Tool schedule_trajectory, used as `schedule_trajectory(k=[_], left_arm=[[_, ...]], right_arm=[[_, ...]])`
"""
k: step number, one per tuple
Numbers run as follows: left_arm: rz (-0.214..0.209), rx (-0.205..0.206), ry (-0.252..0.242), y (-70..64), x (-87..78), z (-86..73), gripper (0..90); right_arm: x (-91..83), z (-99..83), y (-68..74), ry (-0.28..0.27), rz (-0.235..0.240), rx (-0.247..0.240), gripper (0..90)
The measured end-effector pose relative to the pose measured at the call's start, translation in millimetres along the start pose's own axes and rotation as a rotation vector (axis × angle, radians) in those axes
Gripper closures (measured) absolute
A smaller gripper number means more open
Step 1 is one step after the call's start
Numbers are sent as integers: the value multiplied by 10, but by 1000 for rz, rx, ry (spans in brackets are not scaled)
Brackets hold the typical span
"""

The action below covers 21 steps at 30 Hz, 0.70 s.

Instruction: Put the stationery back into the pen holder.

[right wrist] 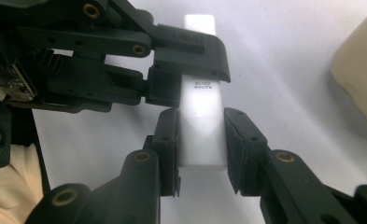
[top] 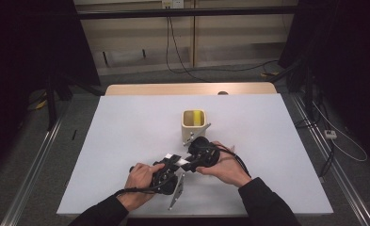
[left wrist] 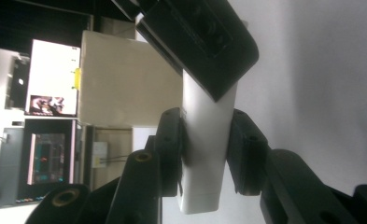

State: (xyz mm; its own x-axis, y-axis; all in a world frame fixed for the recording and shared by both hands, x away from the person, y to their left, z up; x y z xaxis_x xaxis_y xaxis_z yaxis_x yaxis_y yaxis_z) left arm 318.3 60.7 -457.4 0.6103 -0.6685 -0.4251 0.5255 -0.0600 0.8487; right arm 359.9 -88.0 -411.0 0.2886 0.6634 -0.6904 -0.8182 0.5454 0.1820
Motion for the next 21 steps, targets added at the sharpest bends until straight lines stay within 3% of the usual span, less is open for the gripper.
schedule_trajectory(k=[6,12,13,21], left_arm=[[4,-85,-1,59,-24,-26,701],[-1,-188,-19,103,-19,-78,704],[-4,-190,-26,117,-17,-78,703],[-15,-321,-56,181,-39,-119,703]], right_arm=[[-31,-10,5,-49,-19,-11,634],[-40,-71,-23,-63,-34,-10,486],[-48,-79,-31,-70,-41,-4,457],[-94,-152,-92,-104,-116,9,252]])
Point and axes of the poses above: each handheld gripper's, and its own axes: x roughly forward along the jaws, z roughly out of its top, y roughly to its left, the point moved 2 cm from there along x, roughly forward along the jaws, and after that the axes turned 11 degrees about -y, right-handed, at the moved point
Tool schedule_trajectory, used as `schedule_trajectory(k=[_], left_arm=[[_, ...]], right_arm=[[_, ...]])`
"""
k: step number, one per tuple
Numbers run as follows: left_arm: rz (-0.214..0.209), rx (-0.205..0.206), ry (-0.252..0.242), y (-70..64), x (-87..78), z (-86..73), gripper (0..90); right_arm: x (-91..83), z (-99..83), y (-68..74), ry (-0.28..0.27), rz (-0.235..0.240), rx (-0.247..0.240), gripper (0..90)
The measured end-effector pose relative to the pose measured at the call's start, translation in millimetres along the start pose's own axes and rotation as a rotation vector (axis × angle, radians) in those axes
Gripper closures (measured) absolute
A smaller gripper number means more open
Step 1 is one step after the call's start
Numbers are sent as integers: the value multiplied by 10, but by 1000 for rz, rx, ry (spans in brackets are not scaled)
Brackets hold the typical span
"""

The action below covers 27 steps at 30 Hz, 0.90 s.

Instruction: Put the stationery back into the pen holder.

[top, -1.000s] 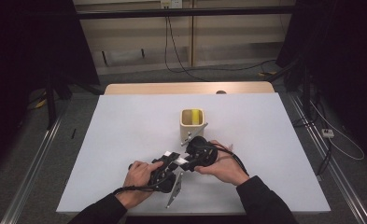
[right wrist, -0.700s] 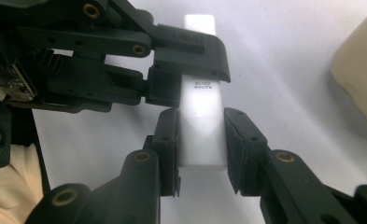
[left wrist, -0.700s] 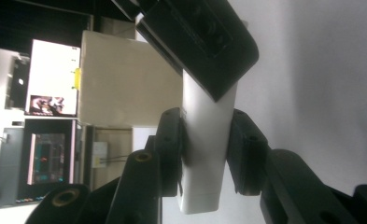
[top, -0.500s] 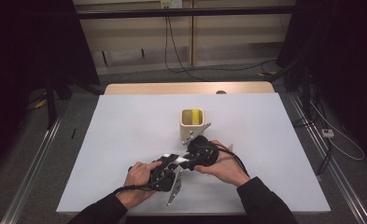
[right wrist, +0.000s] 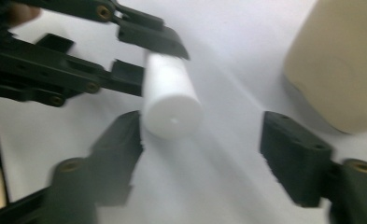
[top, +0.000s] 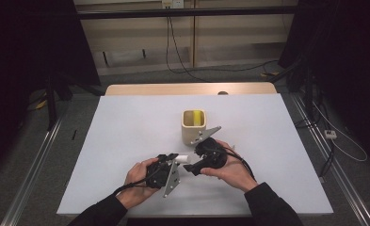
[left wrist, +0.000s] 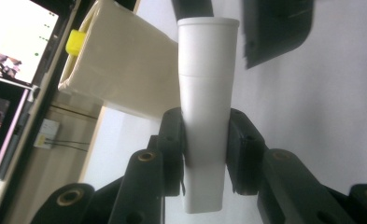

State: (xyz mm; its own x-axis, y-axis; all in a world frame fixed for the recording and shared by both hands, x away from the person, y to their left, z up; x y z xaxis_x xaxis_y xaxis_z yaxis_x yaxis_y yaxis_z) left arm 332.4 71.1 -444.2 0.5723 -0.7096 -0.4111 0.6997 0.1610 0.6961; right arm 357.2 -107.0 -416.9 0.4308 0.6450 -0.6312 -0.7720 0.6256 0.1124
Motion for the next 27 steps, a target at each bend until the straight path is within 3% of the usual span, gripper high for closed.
schedule_trajectory(k=[4,6,9,15,18,22,27], left_arm=[[-1,-96,-23,24,-8,-27,704],[-5,-125,-28,41,-12,-38,704],[-21,-162,-43,72,-9,-54,704],[-30,-266,-68,129,-29,-86,704],[-34,-263,-66,143,-40,-84,704],[-40,-306,-84,158,-50,-75,705],[-57,-421,-111,219,-77,-100,705]], right_arm=[[-22,-45,-41,-12,-12,-7,176],[-41,-54,-61,-23,-23,-19,156],[-75,-58,-100,-46,-30,6,164],[-127,-135,-176,-64,-98,16,118],[-175,-188,-198,-76,-145,-2,103],[-250,-279,-233,-107,-172,26,66],[-370,-399,-273,-153,-202,29,76]])
Point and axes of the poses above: each handheld gripper's, and its own axes: x roughly forward along the jaws, z roughly out of its top, y roughly to its left, the point moved 2 cm from there along x, roughly forward along the jaws, and after that the axes turned 11 degrees about -y, right-handed, at the moved point
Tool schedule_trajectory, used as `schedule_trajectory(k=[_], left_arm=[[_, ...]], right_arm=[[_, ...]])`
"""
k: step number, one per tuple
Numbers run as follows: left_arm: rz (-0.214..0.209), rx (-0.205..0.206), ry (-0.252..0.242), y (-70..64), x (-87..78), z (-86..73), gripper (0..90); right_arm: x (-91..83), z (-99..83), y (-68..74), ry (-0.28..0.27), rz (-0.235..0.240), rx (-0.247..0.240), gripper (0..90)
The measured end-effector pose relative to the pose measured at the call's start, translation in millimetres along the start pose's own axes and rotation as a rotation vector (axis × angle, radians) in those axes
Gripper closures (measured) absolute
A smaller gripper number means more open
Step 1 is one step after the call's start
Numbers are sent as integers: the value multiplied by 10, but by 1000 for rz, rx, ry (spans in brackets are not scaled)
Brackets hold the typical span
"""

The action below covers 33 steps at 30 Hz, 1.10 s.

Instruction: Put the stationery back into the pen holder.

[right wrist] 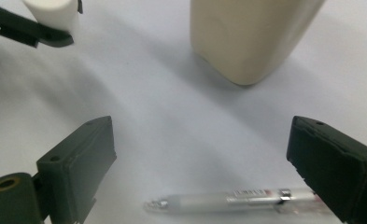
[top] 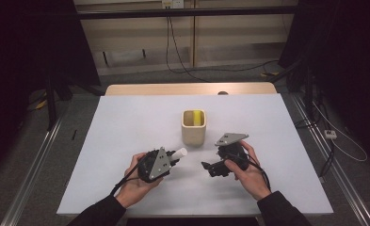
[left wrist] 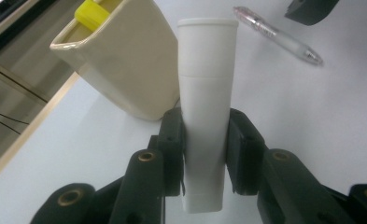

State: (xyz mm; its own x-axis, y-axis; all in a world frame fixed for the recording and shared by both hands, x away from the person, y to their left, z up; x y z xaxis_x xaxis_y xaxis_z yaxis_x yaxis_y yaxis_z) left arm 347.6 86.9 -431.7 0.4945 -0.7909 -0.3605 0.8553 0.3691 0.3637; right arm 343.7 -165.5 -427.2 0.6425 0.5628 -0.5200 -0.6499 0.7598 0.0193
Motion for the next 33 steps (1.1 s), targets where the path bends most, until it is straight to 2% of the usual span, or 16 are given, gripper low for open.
schedule_trajectory(k=[3,5,8,11,13,15,17,21,25,29,33], left_arm=[[0,-62,-20,52,-28,8,705],[0,-94,-26,89,-52,17,705],[0,-141,-37,135,-80,29,706],[6,-153,-38,171,-99,48,705],[7,-173,-45,193,-109,67,706],[9,-178,-46,218,-116,91,706],[2,-209,-55,247,-123,112,706],[14,-221,-49,304,-140,145,706],[27,-256,-48,370,-149,150,706],[38,-298,-61,443,-137,160,706],[49,-309,-71,513,-147,206,706]], right_arm=[[-69,-42,-39,-9,-12,25,76],[-113,-64,-61,-30,-47,26,77],[-191,-100,-92,-91,-73,33,76],[-255,-147,-117,-129,-100,52,76],[-294,-189,-130,-159,-97,61,69],[-329,-232,-148,-165,-107,66,67],[-369,-271,-175,-170,-113,73,67],[-470,-341,-227,-192,-143,97,58],[-568,-422,-269,-215,-172,111,55],[-627,-511,-299,-221,-197,114,46],[-674,-598,-312,-229,-216,106,44]])
Point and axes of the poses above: each handheld gripper's, and its own axes: x roughly forward along the jaws, z roughly out of its top, y roughly to its left, the point moved 2 cm from there along x, roughly forward along the jaws, and after that the axes turned 11 degrees about -y, right-handed, at the moved point
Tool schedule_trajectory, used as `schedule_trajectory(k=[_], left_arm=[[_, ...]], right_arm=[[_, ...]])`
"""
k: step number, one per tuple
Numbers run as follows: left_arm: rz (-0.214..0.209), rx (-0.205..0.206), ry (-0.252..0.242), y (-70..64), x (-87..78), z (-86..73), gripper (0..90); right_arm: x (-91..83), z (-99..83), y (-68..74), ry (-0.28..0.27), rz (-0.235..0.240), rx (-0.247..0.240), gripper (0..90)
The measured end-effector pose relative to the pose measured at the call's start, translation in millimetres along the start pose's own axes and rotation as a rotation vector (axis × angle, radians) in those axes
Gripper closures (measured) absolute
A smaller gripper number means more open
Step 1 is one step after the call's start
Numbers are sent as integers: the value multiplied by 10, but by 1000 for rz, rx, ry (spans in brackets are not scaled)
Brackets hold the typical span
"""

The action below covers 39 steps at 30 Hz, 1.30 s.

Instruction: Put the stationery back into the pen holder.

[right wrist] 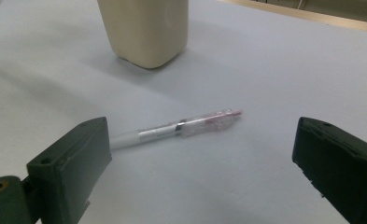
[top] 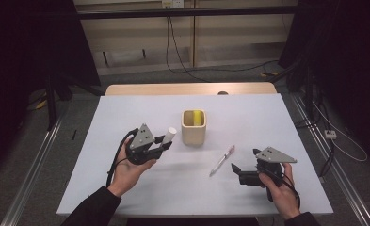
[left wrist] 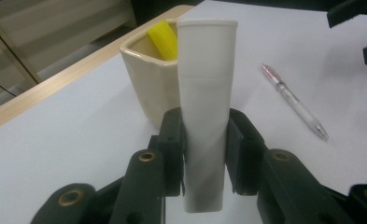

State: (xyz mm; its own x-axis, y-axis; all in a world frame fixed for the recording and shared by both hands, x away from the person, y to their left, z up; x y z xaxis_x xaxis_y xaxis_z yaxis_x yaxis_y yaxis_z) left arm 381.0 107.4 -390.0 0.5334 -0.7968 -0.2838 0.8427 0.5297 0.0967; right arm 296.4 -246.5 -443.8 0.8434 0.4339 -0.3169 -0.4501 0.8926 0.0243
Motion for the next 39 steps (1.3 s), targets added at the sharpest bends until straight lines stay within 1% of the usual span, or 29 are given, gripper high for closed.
schedule_trajectory(k=[1,4,6,7,8,11,13,18,22,24,28,32,34,39], left_arm=[[1,-14,-12,5,5,19,706],[5,-21,-24,31,19,76,706],[4,-32,-33,46,36,109,706],[5,-44,-41,48,47,123,706],[5,-41,-41,57,55,138,706],[7,-54,-53,74,90,185,706],[7,-51,-57,90,113,220,706],[8,-87,-85,133,200,316,706],[11,-113,-98,181,268,398,706],[12,-120,-101,197,307,436,706],[6,-126,-107,205,397,510,706],[5,-132,-114,214,477,570,706],[2,-139,-121,217,504,599,707],[6,-135,-139,223,534,682,707]], right_arm=[[-14,-15,-13,-3,-2,-2,43],[-60,-53,-39,-10,-9,2,46],[-93,-67,-52,-18,-7,8,45],[-111,-73,-61,-21,-10,9,45],[-127,-80,-73,-25,-14,10,45],[-157,-114,-109,-29,-23,14,44],[-152,-128,-127,-31,-30,21,40],[-142,-114,-129,-48,-32,33,43],[-127,-133,-115,-38,-26,30,42],[-123,-133,-105,-39,-20,24,41],[-126,-135,-91,-36,-9,28,41],[-125,-140,-96,-37,-16,22,42],[-125,-143,-96,-37,-16,22,42],[-123,-146,-95,-36,-15,22,43]])
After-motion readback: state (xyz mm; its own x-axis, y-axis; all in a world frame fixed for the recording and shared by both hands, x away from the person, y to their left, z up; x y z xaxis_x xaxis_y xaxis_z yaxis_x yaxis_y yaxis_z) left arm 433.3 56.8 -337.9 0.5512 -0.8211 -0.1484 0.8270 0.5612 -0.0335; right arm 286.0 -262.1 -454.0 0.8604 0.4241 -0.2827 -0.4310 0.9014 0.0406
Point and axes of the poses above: each handheld gripper's, and its own axes: x roughly forward along the jaws, z roughly out of its top, y roughly to its left, the point moved 2 cm from there along x, roughly forward along the jaws, and after that the axes turned 11 degrees about -y, right-handed, at the moved point
